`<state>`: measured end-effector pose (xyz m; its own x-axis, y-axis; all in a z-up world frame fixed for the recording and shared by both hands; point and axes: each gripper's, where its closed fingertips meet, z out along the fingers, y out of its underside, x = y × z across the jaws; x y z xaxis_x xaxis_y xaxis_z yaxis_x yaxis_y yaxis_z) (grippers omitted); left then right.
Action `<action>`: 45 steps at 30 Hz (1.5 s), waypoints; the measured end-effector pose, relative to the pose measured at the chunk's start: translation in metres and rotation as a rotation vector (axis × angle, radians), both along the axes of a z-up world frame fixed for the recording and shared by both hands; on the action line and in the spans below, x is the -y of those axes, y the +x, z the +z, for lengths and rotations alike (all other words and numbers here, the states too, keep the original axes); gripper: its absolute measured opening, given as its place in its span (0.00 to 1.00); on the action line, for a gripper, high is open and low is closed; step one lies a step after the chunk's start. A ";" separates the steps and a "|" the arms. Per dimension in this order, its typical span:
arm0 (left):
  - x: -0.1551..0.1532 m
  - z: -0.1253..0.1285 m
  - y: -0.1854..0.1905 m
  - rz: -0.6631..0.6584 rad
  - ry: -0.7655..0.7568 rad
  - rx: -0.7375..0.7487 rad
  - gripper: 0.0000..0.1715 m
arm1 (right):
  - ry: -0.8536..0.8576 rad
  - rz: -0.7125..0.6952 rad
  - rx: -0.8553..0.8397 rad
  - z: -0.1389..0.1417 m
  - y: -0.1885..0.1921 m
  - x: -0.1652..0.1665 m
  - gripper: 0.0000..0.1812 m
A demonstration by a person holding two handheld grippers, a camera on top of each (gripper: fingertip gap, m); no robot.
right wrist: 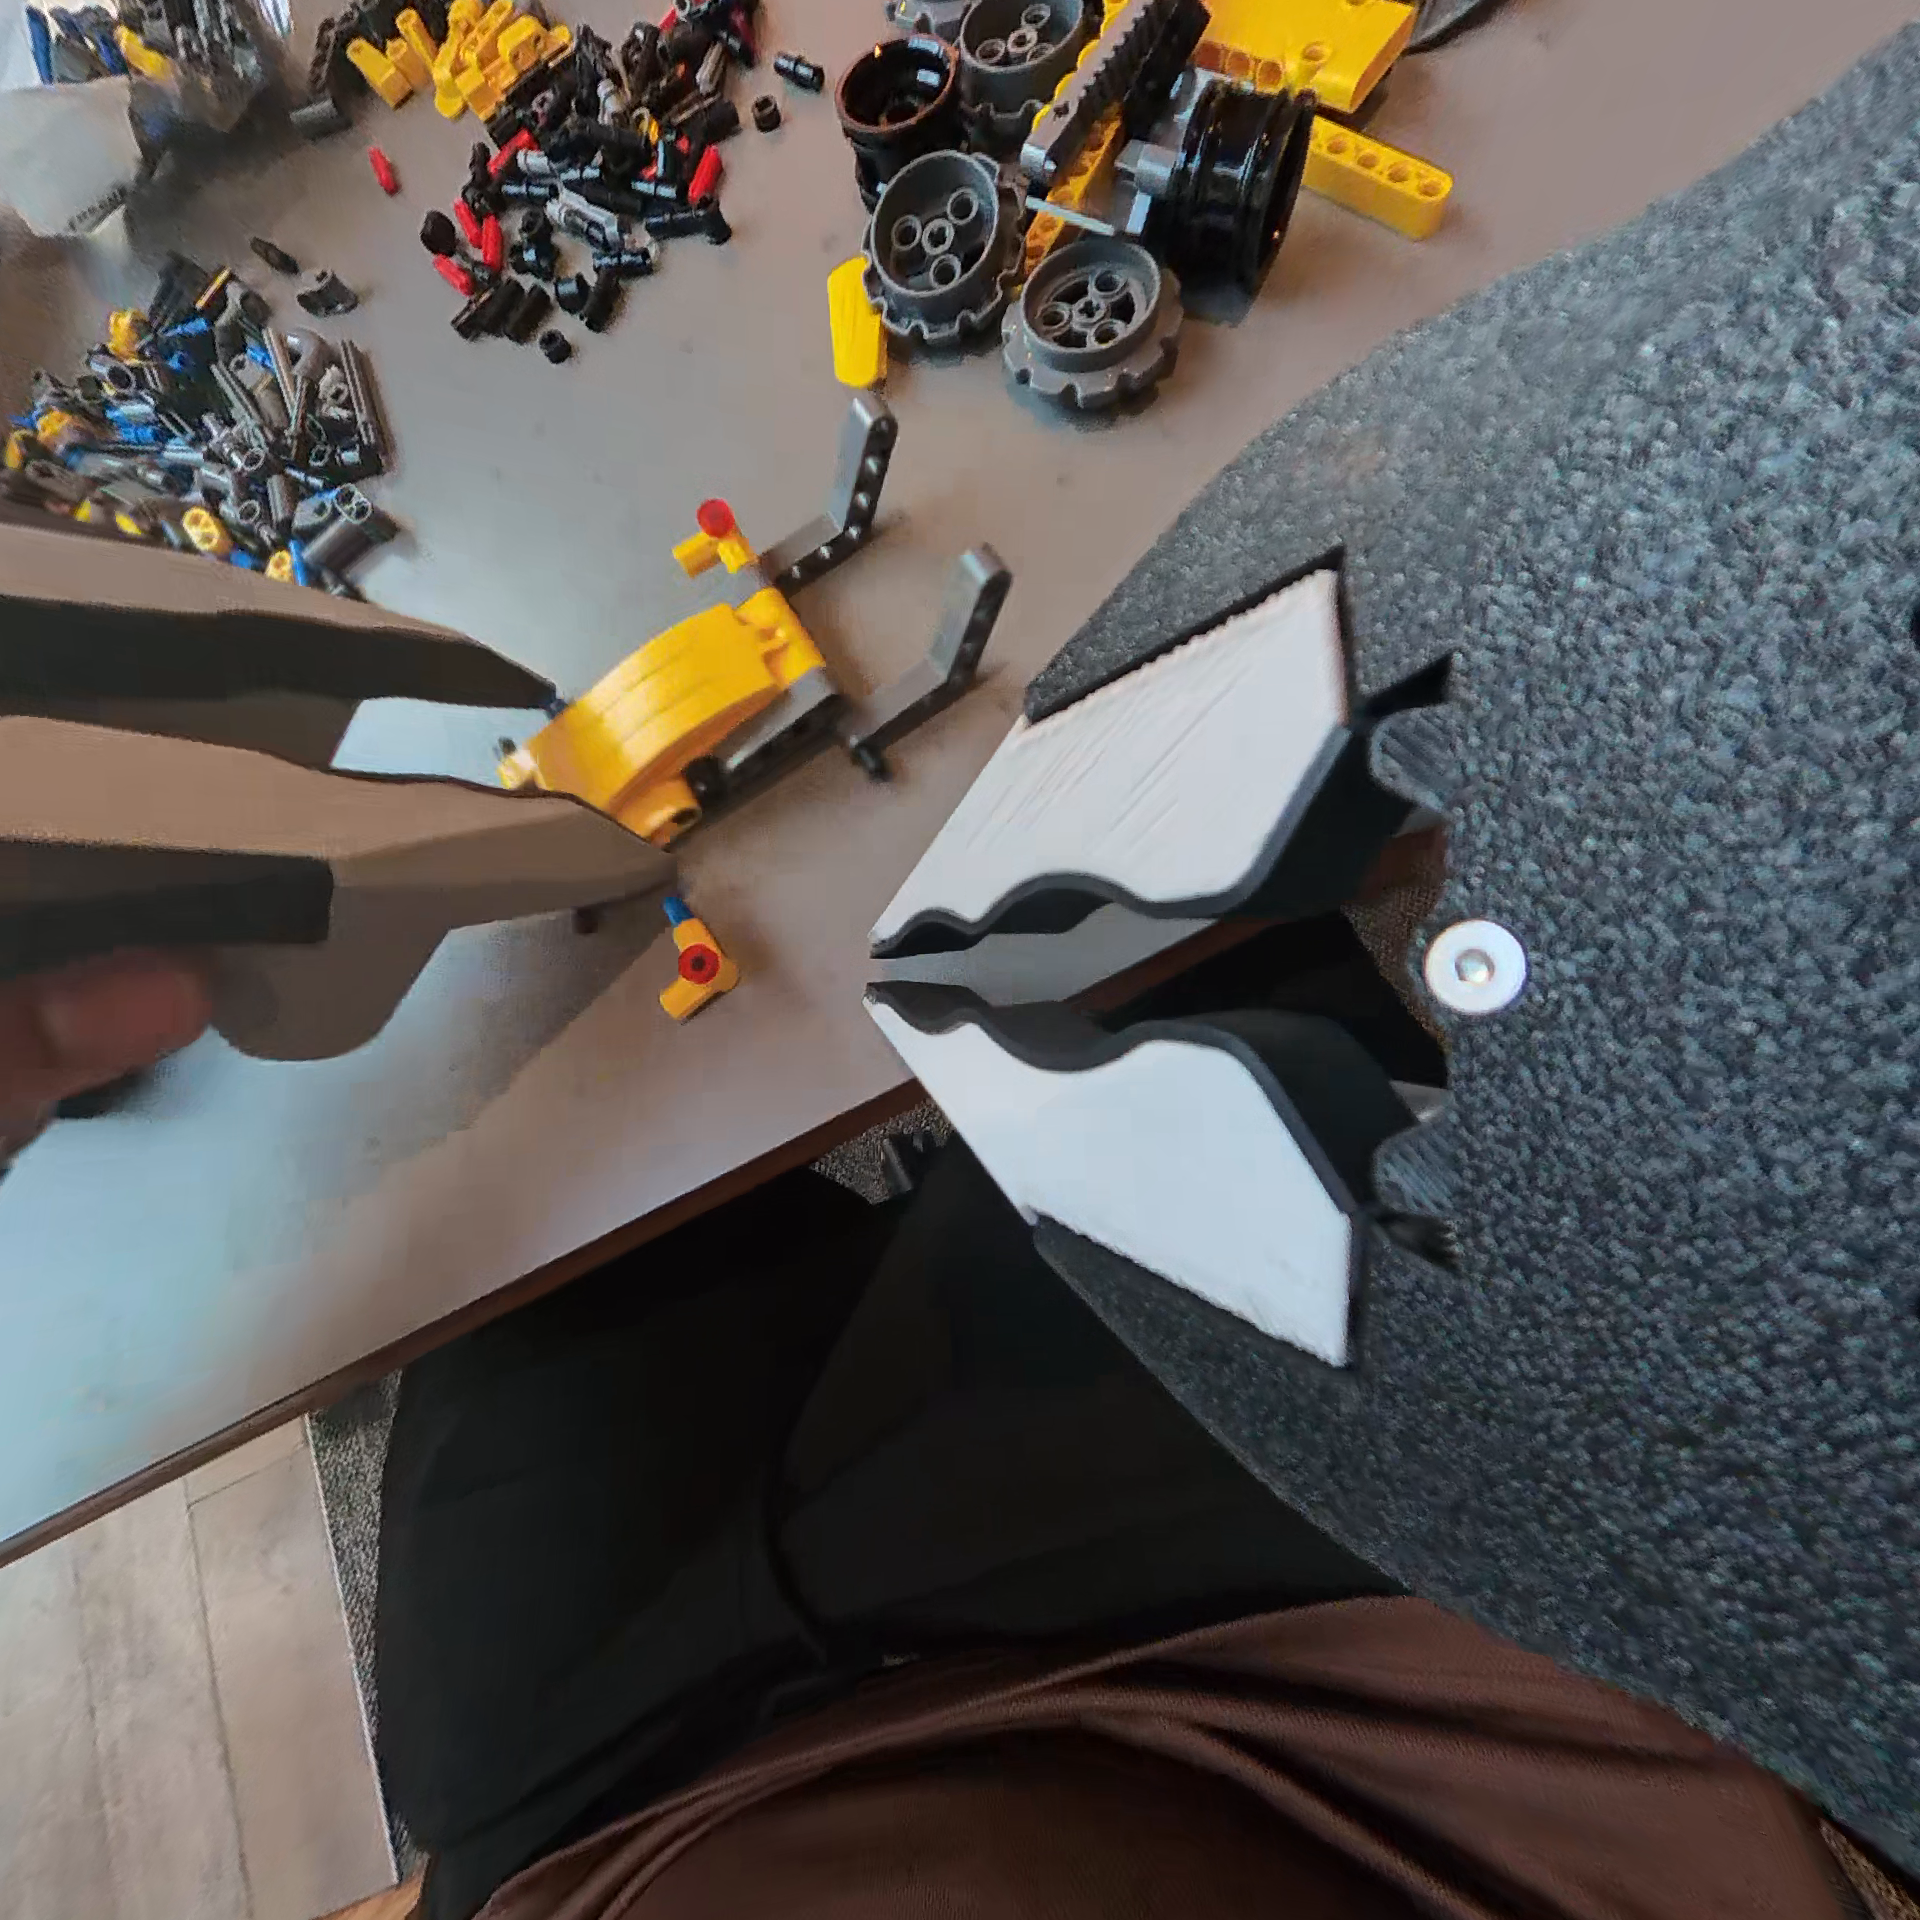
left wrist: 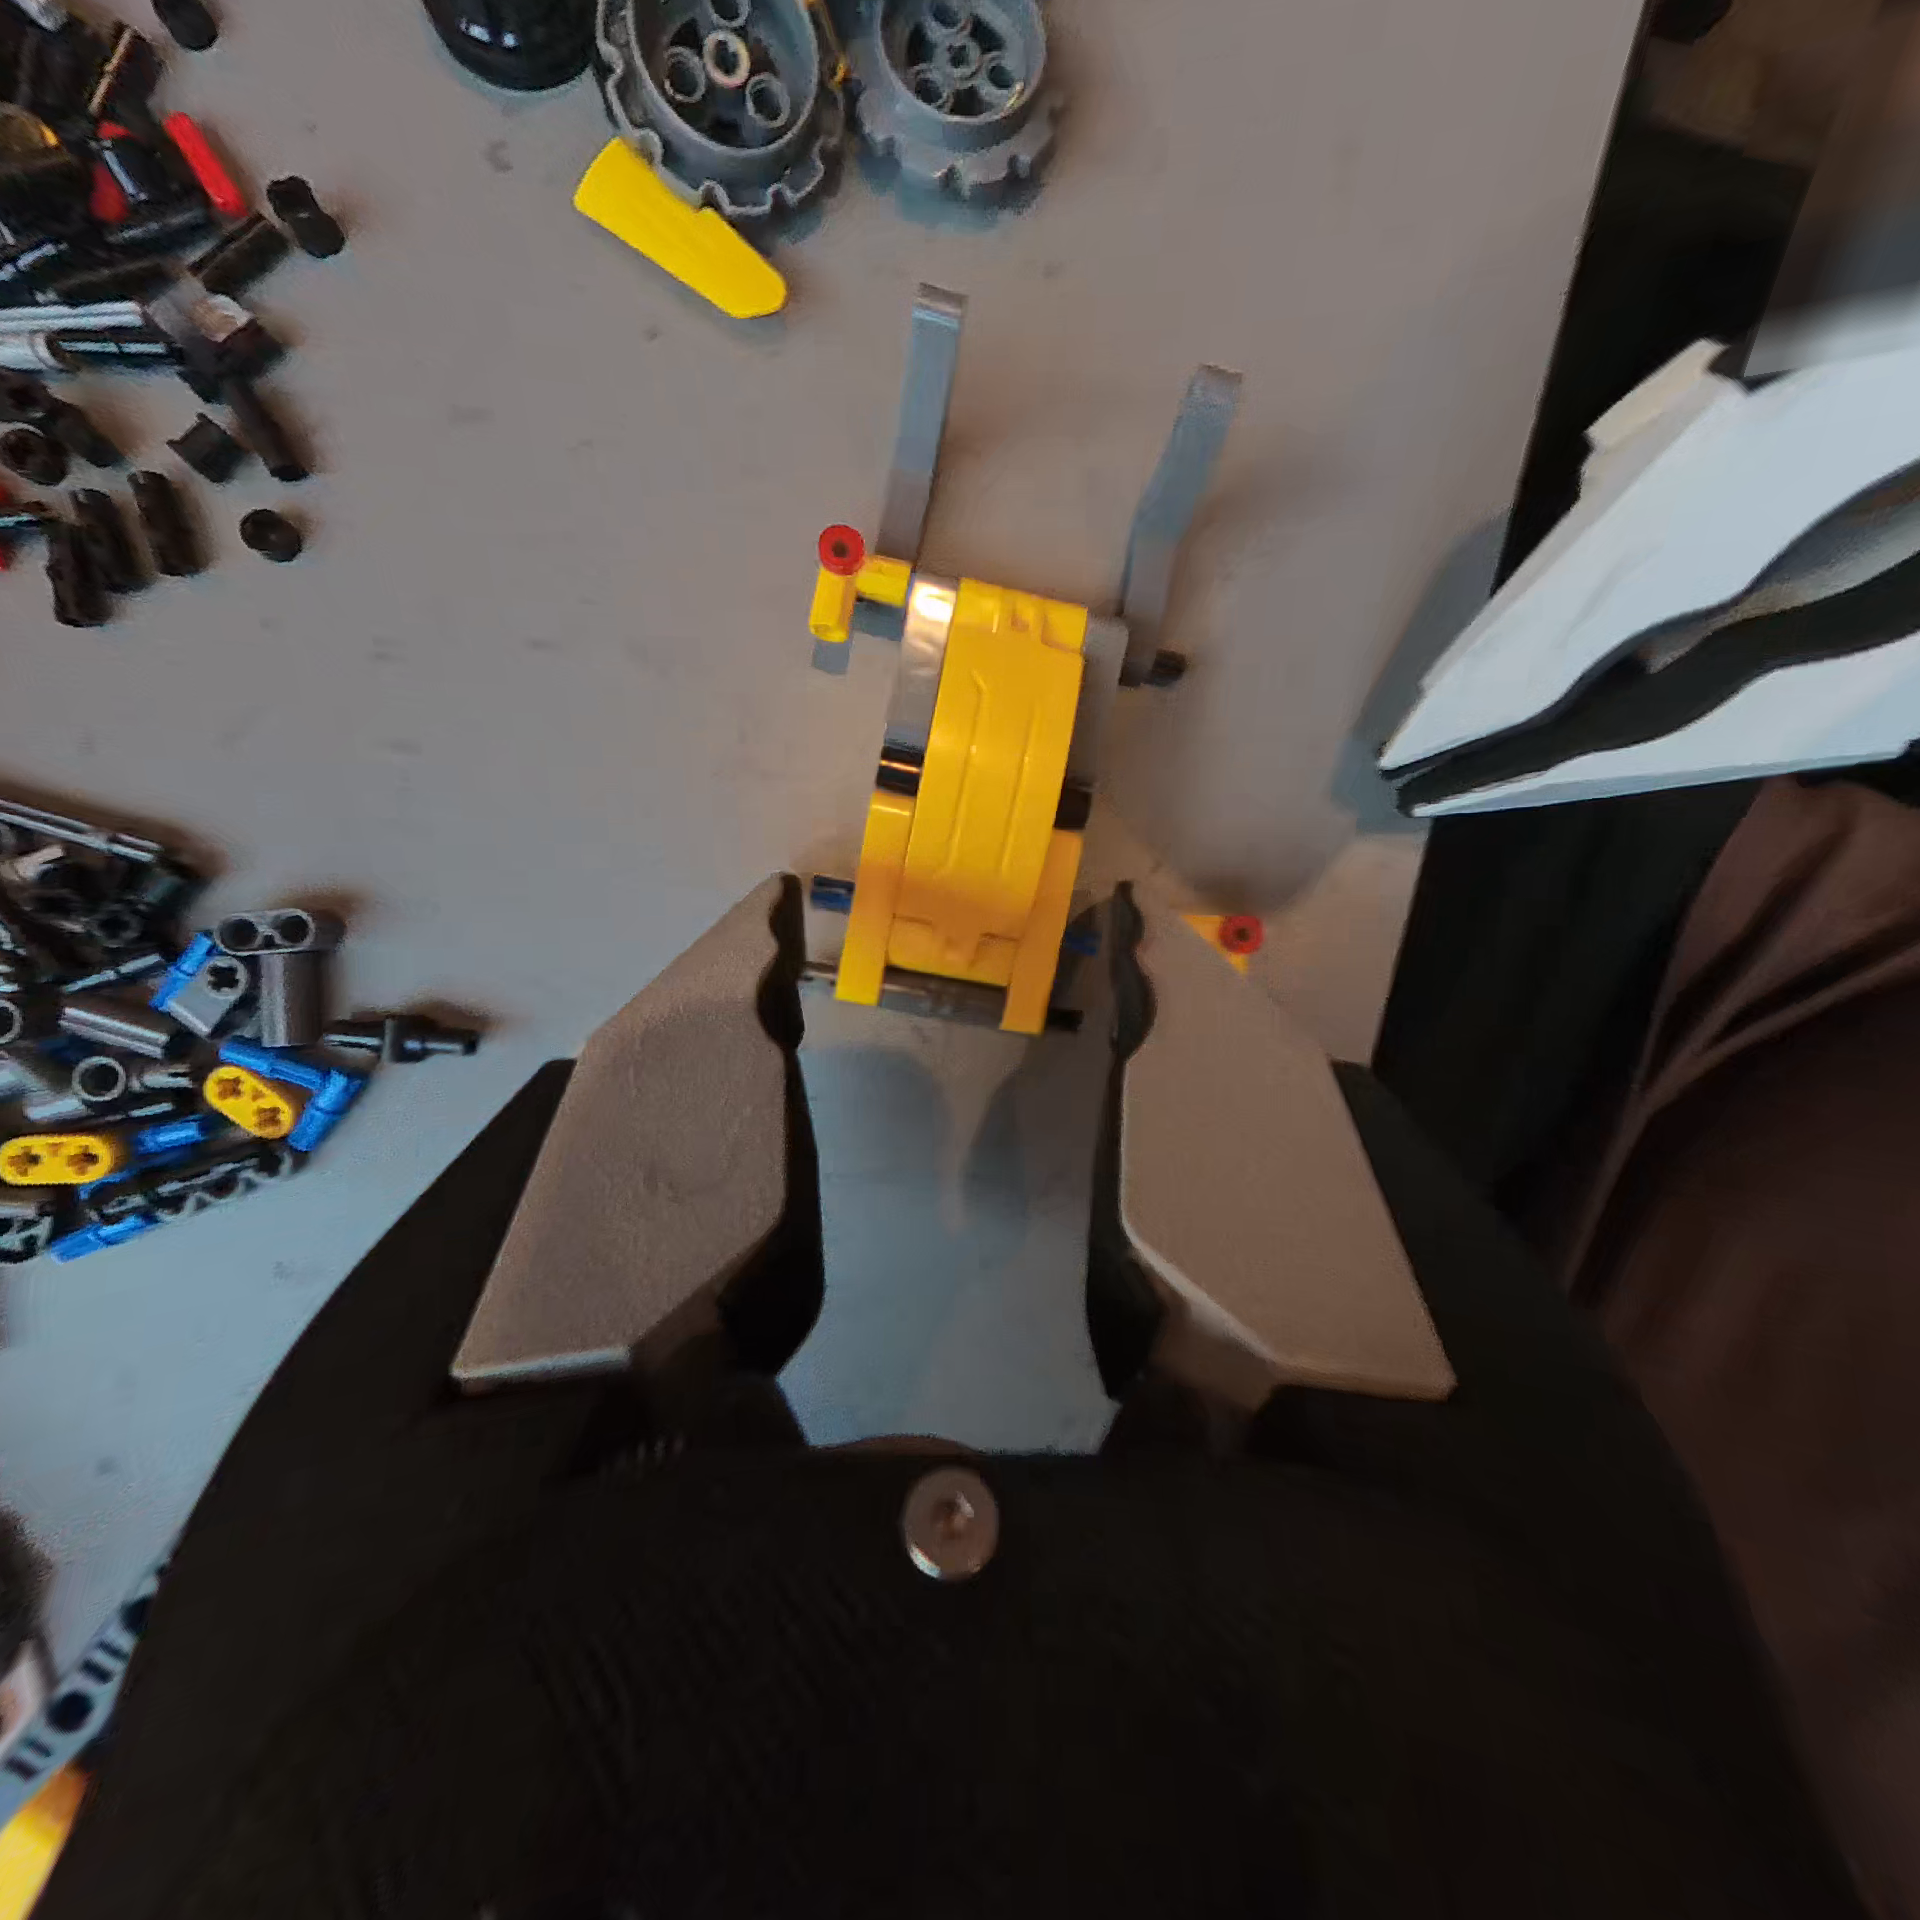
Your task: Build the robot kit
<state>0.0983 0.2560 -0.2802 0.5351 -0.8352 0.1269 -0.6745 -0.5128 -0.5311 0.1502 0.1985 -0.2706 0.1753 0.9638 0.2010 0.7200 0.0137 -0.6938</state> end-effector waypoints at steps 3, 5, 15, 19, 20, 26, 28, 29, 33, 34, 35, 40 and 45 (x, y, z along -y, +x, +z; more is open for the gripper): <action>-0.006 0.004 -0.005 0.035 0.093 0.023 0.31 | 0.006 0.006 0.004 0.000 -0.005 0.003 0.04; -0.011 0.007 -0.006 -0.003 0.146 0.042 0.32 | 0.039 0.032 0.014 0.000 -0.010 0.006 0.04; -0.010 -0.003 0.012 -0.149 0.127 0.065 0.28 | 0.140 0.208 0.131 0.008 -0.036 0.001 0.07; -0.012 -0.003 0.010 -0.123 0.148 0.055 0.23 | 0.169 0.285 0.229 0.003 -0.047 -0.001 0.07; -0.012 -0.003 0.010 -0.119 0.148 0.067 0.23 | 0.176 0.295 0.260 0.001 -0.048 -0.003 0.07; -0.010 -0.002 0.010 -0.074 0.163 0.123 0.23 | 0.159 0.346 0.385 -0.008 -0.043 -0.004 0.00; -0.009 -0.003 0.009 -0.079 0.174 0.112 0.23 | 0.165 0.340 0.391 -0.008 -0.040 -0.004 0.00; -0.008 -0.002 0.009 -0.084 0.173 0.108 0.23 | 0.175 0.340 0.386 -0.008 -0.038 -0.003 0.00; -0.004 0.000 0.009 -0.099 0.168 0.124 0.31 | 0.199 0.313 0.350 -0.007 -0.030 -0.004 0.00; -0.004 0.002 0.009 -0.103 0.171 0.130 0.31 | 0.187 0.306 0.345 -0.007 -0.028 -0.004 0.00; -0.003 0.004 0.009 -0.107 0.170 0.140 0.31 | 0.175 0.300 0.341 -0.007 -0.026 -0.004 0.01; -0.001 -0.001 0.016 -0.123 0.139 0.162 0.33 | 0.193 0.325 0.354 -0.006 -0.025 -0.005 0.07; -0.009 -0.003 0.015 -0.104 0.198 0.130 0.24 | 0.205 0.277 0.356 0.010 -0.019 -0.013 0.05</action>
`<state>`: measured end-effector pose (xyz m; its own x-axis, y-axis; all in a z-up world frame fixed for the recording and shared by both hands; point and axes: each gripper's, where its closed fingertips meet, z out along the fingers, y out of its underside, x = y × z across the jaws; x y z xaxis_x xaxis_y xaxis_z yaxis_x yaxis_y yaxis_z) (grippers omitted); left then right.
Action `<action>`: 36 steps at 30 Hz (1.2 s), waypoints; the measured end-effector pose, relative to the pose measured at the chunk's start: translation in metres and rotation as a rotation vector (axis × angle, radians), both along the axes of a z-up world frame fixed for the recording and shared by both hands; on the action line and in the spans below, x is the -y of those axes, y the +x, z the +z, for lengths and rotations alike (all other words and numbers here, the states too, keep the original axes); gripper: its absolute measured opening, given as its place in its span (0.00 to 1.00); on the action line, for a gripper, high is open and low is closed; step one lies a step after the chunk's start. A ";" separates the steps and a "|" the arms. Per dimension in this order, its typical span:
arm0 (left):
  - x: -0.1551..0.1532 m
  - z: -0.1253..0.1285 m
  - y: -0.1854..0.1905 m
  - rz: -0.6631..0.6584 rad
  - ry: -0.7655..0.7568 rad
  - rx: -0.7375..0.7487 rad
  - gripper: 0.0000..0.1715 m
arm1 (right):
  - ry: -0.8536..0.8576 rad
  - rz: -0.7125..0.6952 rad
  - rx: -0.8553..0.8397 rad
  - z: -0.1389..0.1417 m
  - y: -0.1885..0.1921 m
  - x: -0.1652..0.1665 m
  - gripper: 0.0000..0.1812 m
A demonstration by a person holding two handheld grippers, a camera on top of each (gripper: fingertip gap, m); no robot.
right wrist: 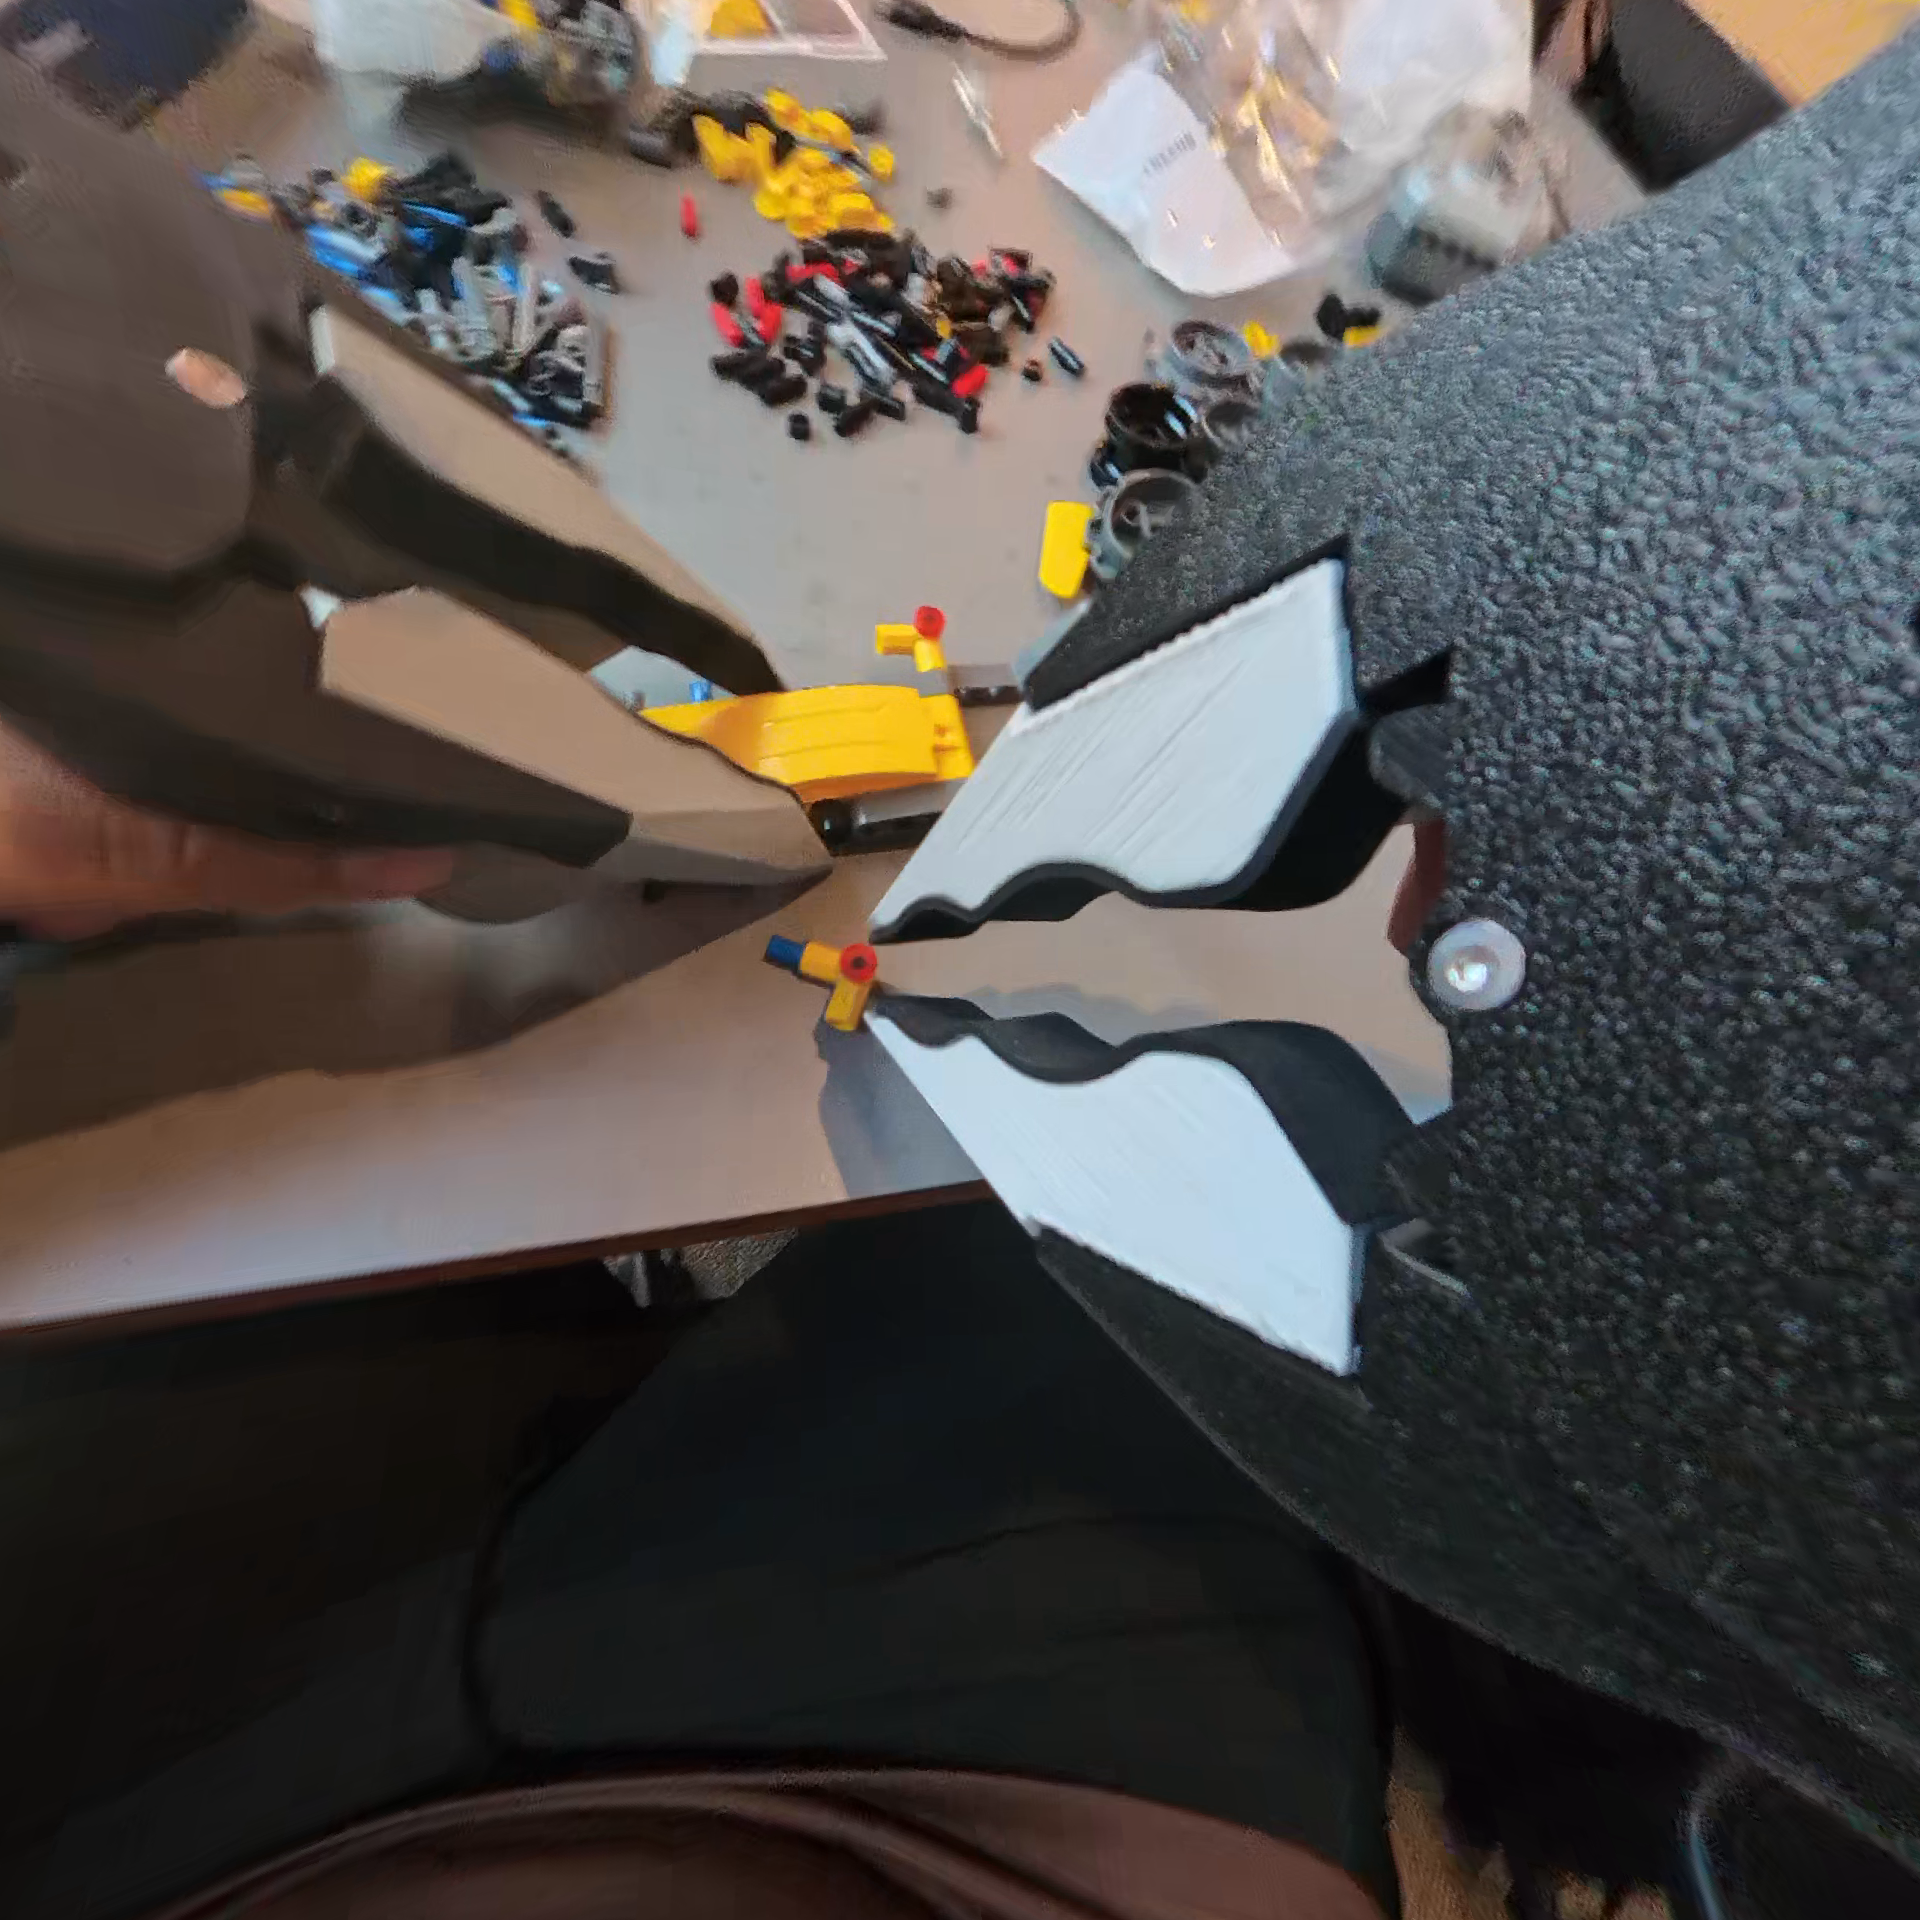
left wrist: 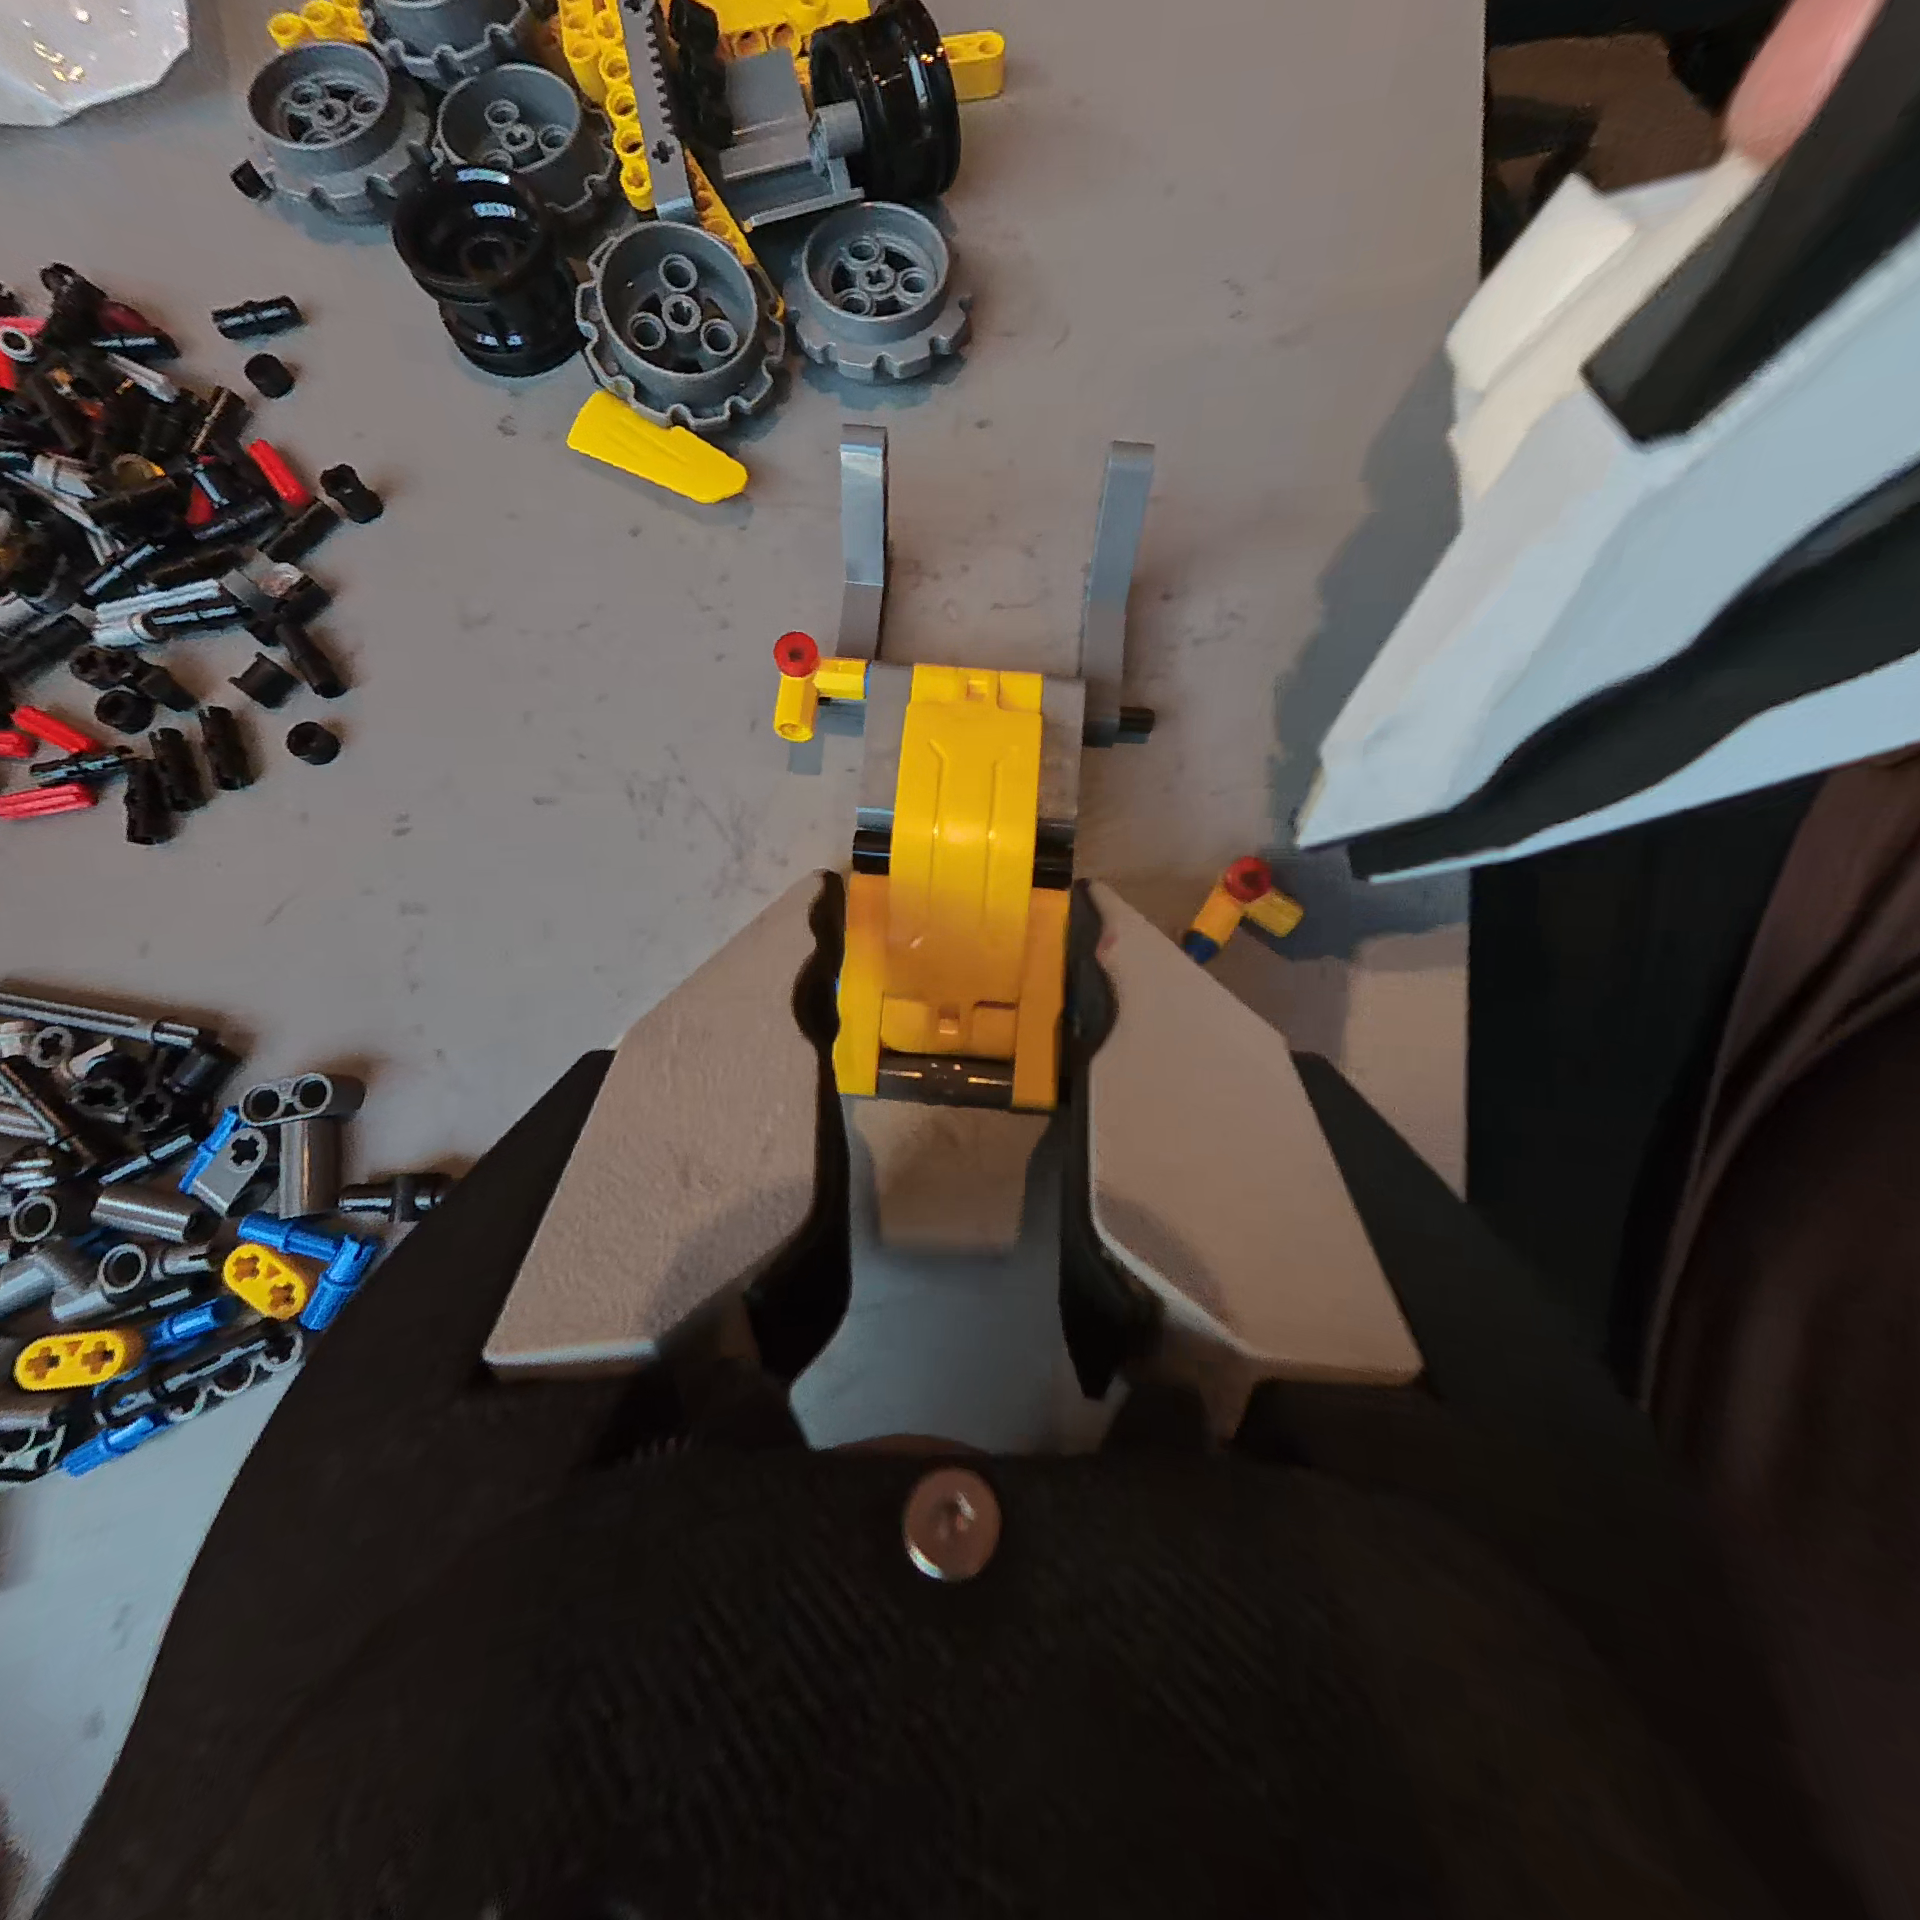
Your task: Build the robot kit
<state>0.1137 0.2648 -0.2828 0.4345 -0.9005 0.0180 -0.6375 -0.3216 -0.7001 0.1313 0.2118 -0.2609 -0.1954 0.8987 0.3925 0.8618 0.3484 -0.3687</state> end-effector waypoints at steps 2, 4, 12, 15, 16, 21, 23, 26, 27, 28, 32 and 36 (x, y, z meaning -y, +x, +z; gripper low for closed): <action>0.000 0.001 0.000 0.014 -0.019 0.015 0.23 | -0.088 -0.097 -0.054 0.000 0.000 0.000 0.08; 0.000 0.001 0.000 0.026 -0.032 0.025 0.23 | -0.135 -0.169 -0.088 -0.004 0.001 0.000 0.14; 0.000 0.001 0.001 0.041 -0.029 0.037 0.23 | -0.343 -0.302 -0.240 -0.020 -0.008 -0.002 0.09; -0.001 0.001 0.001 0.045 -0.033 0.039 0.23 | -0.373 -0.321 -0.264 -0.021 -0.009 -0.004 0.09; -0.001 0.001 0.000 0.048 -0.031 0.037 0.23 | -0.379 -0.329 -0.274 -0.021 -0.009 -0.004 0.09; -0.005 0.001 -0.002 0.072 -0.016 0.024 0.23 | -0.352 -0.397 -0.345 -0.021 -0.006 -0.008 0.14; -0.005 0.000 -0.002 0.078 -0.012 0.017 0.23 | -0.333 -0.395 -0.358 -0.021 -0.004 -0.006 0.12; -0.005 0.000 -0.002 0.083 -0.014 0.009 0.23 | -0.327 -0.374 -0.373 -0.021 -0.006 -0.002 0.08; -0.005 0.000 -0.002 0.084 -0.013 0.004 0.23 | -0.315 -0.367 -0.371 -0.021 -0.006 -0.003 0.08; -0.004 0.000 -0.002 0.084 -0.013 -0.003 0.23 | -0.307 -0.360 -0.367 -0.021 -0.006 -0.003 0.08; -0.001 0.000 -0.004 0.091 -0.018 -0.013 0.23 | -0.299 -0.362 -0.371 -0.020 -0.006 -0.005 0.12; 0.000 0.000 -0.005 0.107 -0.016 -0.022 0.23 | -0.326 -0.373 -0.396 -0.020 -0.007 -0.004 0.11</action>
